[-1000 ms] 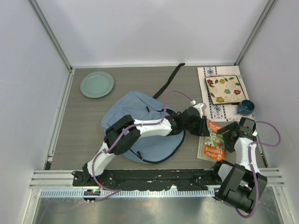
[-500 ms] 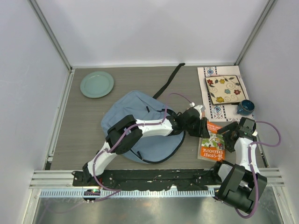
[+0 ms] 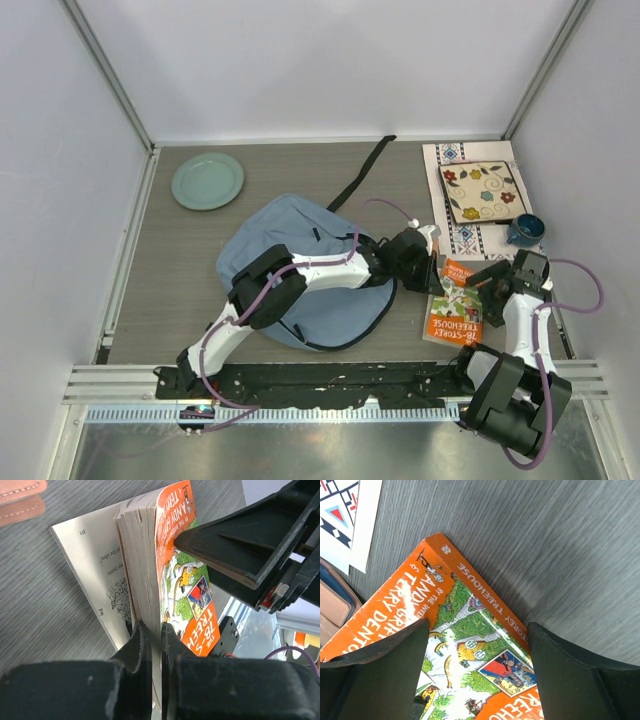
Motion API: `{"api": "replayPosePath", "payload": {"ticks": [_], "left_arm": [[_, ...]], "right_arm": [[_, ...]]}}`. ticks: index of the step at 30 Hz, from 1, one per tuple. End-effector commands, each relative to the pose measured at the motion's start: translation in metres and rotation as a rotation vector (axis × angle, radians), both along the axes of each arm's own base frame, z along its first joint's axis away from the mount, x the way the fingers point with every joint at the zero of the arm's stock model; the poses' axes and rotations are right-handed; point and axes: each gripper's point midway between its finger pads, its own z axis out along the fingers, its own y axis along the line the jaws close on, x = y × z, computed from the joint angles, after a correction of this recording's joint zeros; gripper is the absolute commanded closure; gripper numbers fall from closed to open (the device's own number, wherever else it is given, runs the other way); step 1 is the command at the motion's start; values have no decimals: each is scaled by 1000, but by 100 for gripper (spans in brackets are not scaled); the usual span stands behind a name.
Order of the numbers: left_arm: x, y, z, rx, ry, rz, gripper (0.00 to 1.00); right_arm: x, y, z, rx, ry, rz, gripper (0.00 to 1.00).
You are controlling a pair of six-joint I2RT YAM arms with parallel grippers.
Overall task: Pack the student bag
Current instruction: Pick up the book from the center of the board.
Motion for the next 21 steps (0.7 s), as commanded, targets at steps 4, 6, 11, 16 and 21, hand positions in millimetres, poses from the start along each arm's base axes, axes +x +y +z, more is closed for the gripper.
{"api": "replayPosePath", "payload": {"ticks": [4, 6, 11, 16, 21], "left_arm": [[-36, -9, 102, -150, -163, -217, 100], [-35, -3, 124, -161, -196, -224, 100], [-21, 21, 185, -222, -285, -198, 100], [-2, 50, 229, -272, -349, -149, 100], [20, 81, 265, -298, -404, -52, 100]], "right_arm": [[16, 0, 63, 5, -79, -12, 13], [19, 1, 78, 8, -98, -5, 13], [37, 15, 113, 56, -226, 59, 13], [45, 23, 141, 42, -320, 110, 13], [65, 46, 169, 90, -502, 234, 13]]}}
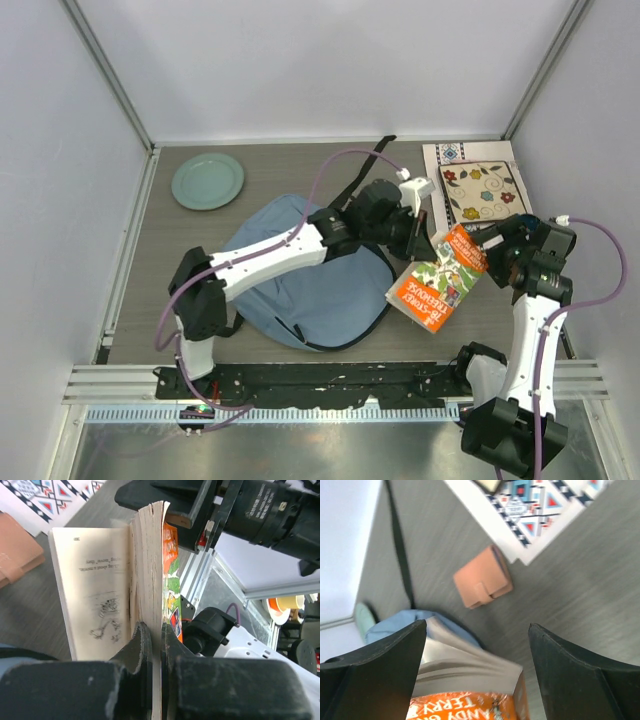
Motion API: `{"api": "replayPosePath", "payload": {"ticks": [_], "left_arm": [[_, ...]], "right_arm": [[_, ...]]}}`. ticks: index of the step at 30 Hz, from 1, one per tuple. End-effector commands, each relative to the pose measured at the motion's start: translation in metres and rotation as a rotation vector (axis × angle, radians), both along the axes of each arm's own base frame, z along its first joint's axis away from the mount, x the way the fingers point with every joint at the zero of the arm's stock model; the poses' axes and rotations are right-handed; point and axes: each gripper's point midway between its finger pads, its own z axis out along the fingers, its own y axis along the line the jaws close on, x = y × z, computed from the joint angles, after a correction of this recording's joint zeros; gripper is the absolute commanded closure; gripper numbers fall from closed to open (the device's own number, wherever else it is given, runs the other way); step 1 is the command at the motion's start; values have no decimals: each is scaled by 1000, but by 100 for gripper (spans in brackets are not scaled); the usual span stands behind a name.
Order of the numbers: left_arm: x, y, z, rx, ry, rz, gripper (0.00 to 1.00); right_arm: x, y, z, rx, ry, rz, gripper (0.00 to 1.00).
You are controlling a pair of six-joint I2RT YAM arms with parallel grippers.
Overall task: Pack the student bag
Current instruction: Pick up the book from the center of the board.
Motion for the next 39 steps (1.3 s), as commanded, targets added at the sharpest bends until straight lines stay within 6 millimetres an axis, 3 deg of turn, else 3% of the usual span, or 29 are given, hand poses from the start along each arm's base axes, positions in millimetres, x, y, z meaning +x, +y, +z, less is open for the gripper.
{"api": "replayPosePath", "payload": {"ticks": [1, 3, 5, 9, 11, 13, 17, 24, 27, 28, 30, 31, 35, 39], "left_arm": [[19, 25, 95, -199, -142, 69, 100], [28, 39, 104, -209, -164, 119, 100], [41, 51, 101, -186, -177, 184, 100], [57, 80, 114, -177, -217, 306, 100], [66, 94, 107, -138, -221, 361, 100], [71, 111, 112, -124, -244, 427, 100], [73, 133, 103, -100, -258, 488, 100], [64, 141, 113, -181, -269, 483, 100], [62, 143, 120, -211, -278, 484, 100], [61, 144, 118, -210, -276, 484, 100], [60, 145, 122, -225, -280, 486, 100], [60, 146, 120, -225, -280, 486, 100], [51, 146, 122, -262, -279, 452, 100], [43, 141, 132, -318, -289, 402, 100]], "right_arm": [[16, 26, 30, 37, -160, 149, 13], [23, 36, 41, 50, -228, 214, 13], [29, 48, 53, 54, -305, 286, 12], [31, 56, 66, 34, -347, 340, 13], [33, 59, 73, 36, -369, 352, 13], [35, 66, 81, 50, -410, 396, 13], [35, 92, 88, 137, -492, 508, 12], [27, 134, 85, 178, -569, 700, 11], [26, 159, 64, 209, -507, 799, 11], [19, 177, 60, 227, -489, 861, 11], [25, 181, 47, 221, -472, 850, 11], [19, 196, 48, 258, -474, 887, 11], [17, 210, 44, 289, -496, 916, 11], [11, 229, 60, 327, -586, 1006, 11]]}}
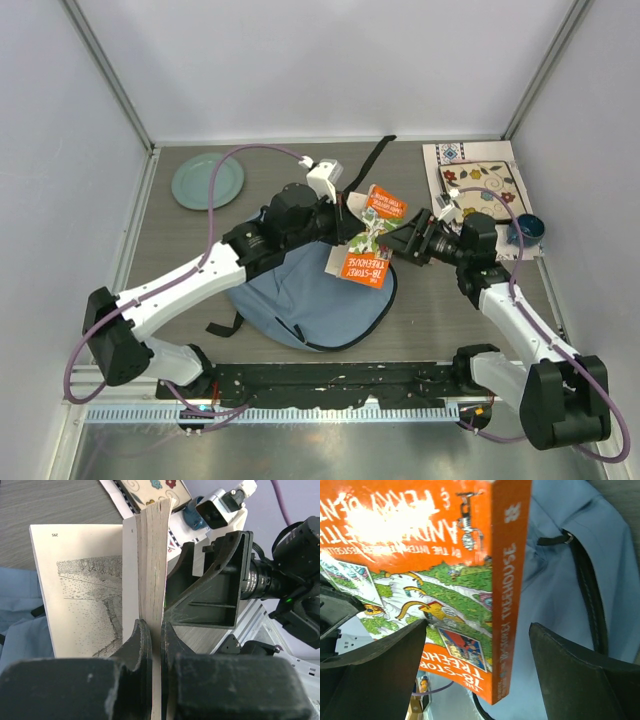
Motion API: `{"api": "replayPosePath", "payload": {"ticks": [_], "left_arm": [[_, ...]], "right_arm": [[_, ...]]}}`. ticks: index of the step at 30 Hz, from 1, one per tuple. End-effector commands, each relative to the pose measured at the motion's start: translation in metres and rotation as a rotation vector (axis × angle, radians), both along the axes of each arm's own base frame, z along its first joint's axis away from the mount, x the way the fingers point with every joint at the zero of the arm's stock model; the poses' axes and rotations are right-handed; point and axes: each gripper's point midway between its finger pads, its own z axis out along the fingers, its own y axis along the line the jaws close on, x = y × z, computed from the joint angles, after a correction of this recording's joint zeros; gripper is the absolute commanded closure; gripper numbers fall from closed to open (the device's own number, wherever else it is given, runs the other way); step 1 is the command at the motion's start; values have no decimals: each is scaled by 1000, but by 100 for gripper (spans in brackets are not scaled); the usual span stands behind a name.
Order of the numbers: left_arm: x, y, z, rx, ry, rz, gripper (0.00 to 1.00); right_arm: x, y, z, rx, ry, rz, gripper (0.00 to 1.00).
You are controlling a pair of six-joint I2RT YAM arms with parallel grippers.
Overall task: Pack the student bag
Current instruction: Pick up the book from the center of the board.
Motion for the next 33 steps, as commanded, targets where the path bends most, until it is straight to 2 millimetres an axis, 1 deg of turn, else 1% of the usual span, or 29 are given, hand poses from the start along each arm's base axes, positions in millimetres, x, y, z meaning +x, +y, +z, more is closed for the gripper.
{"api": "replayPosePath", "payload": {"ticks": [1, 2, 3, 4, 6, 7, 9, 10, 13, 14, 15, 16, 19, 21, 24, 25, 27, 28, 30, 31, 32, 33], "left_arm": [[-11, -12, 85, -267, -155, -80, 100], [-12, -12, 86, -277, -154, -87, 100], [-13, -13, 89, -294, -163, -94, 100], [-15, -13, 86, -298, -155, -101, 100], [-17, -13, 88, -315, -163, -102, 100], [-16, -12, 85, -315, -157, -98, 100], [-18, -9, 88, -325, -164, -96, 100], [-16, -8, 85, -320, -162, -86, 100], [-15, -5, 83, -318, -156, -76, 100], [-16, -4, 83, -322, -150, -74, 100], [-15, -3, 82, -323, -149, -67, 100], [-15, -3, 78, -321, -142, -66, 100], [-14, 0, 75, -318, -134, -54, 100], [-15, 2, 77, -319, -137, -48, 100], [-18, 3, 79, -329, -140, -62, 100], [-20, 2, 80, -336, -138, -74, 100], [-23, -1, 88, -363, -147, -102, 100], [-29, -6, 88, -376, -134, -143, 100], [-35, -11, 97, -410, -140, -192, 100], [-39, -16, 95, -418, -124, -232, 100], [-42, -19, 100, -441, -130, -255, 100], [-45, -21, 101, -450, -125, -273, 100]], "right_arm": [[1, 20, 40, 92, -186, 83, 11], [-2, 23, 46, 121, -185, 94, 11], [-4, 25, 52, 142, -220, 111, 11], [-5, 26, 55, 155, -230, 120, 11], [-9, 27, 62, 185, -254, 136, 11], [-12, 28, 65, 194, -268, 149, 11], [-16, 28, 72, 214, -294, 157, 17], [-18, 29, 74, 219, -299, 163, 26], [-25, 28, 83, 240, -337, 176, 36], [-28, 28, 87, 248, -352, 185, 44], [-30, 28, 92, 255, -373, 187, 49], [-31, 28, 94, 261, -374, 187, 60], [-35, 27, 103, 271, -402, 192, 74], [-37, 27, 107, 271, -415, 199, 74], [-40, 27, 112, 272, -430, 203, 66], [-40, 27, 112, 271, -431, 203, 60], [-41, 27, 116, 272, -445, 210, 57], [-42, 28, 117, 271, -451, 218, 53], [-43, 28, 122, 270, -466, 224, 48], [-44, 28, 123, 268, -470, 228, 45], [-43, 28, 124, 268, -474, 229, 44], [-43, 28, 126, 266, -486, 229, 43]]}}
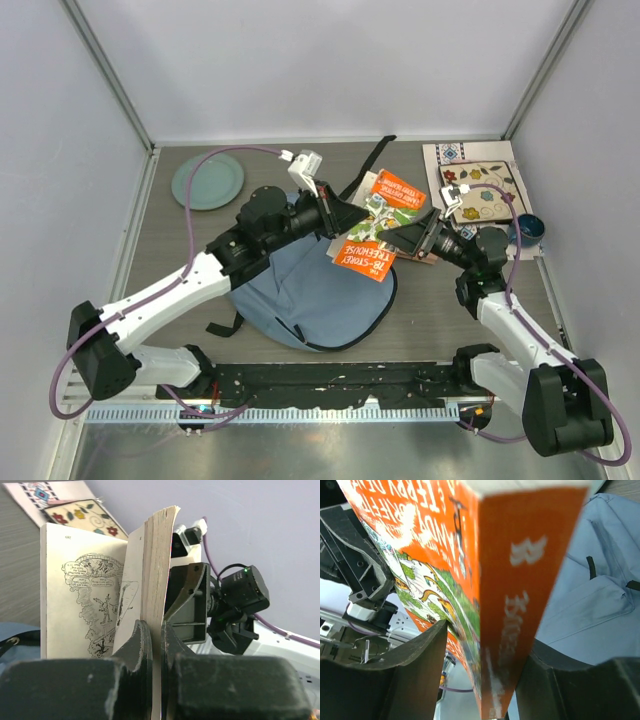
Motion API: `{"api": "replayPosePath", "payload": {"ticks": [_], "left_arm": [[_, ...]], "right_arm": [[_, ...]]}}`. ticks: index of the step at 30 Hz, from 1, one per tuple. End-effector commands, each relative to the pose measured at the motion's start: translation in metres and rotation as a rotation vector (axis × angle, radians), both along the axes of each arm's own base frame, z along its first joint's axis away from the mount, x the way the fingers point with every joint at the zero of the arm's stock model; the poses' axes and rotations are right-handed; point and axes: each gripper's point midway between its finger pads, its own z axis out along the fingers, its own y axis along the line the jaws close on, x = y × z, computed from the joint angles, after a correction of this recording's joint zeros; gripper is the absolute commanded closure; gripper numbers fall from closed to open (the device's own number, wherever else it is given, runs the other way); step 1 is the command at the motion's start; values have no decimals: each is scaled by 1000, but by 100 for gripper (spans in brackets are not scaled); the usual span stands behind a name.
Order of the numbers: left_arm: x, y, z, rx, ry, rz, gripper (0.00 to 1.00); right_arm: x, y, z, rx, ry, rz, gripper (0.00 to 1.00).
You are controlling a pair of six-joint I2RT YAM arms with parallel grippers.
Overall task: Pack the student bag
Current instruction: Pick up the book from the center of the board.
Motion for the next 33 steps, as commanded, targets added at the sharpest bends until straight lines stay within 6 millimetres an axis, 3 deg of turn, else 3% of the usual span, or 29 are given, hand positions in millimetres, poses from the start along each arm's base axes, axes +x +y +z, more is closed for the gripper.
{"api": "replayPosePath", "payload": {"ticks": [1, 6, 12, 14, 15, 16, 18, 20, 26, 33], "left_arm": [[-35, -28, 39, -172, -44, -226, 100], [-37, -30, 41, -210, -37, -256, 100], [-18, -17, 23, -168, 6, -134, 100], [-9, -10, 6, -103, 46, -66, 80], [-2, -3, 4, -81, 36, -11, 61], [0, 1, 0, -62, 41, 12, 33], [4, 10, -12, -18, 53, 62, 13], [5, 16, -12, -22, 47, 83, 3], [4, 10, 0, -59, 12, 45, 0], [-10, -10, 27, -167, -48, -127, 0]], "right_arm": [[-24, 8, 54, 21, -237, 88, 41], [-25, 7, 63, 31, -273, 85, 37], [-32, 5, 73, 52, -301, 81, 78], [-36, 4, 77, 54, -311, 78, 84], [-39, 4, 78, 51, -317, 83, 93], [-40, 4, 79, 48, -323, 87, 97], [-47, 5, 82, 36, -336, 114, 99], [-53, 5, 88, 39, -355, 133, 99], [-71, 7, 97, 46, -394, 223, 99], [-76, 9, 87, 13, -383, 292, 99]]}}
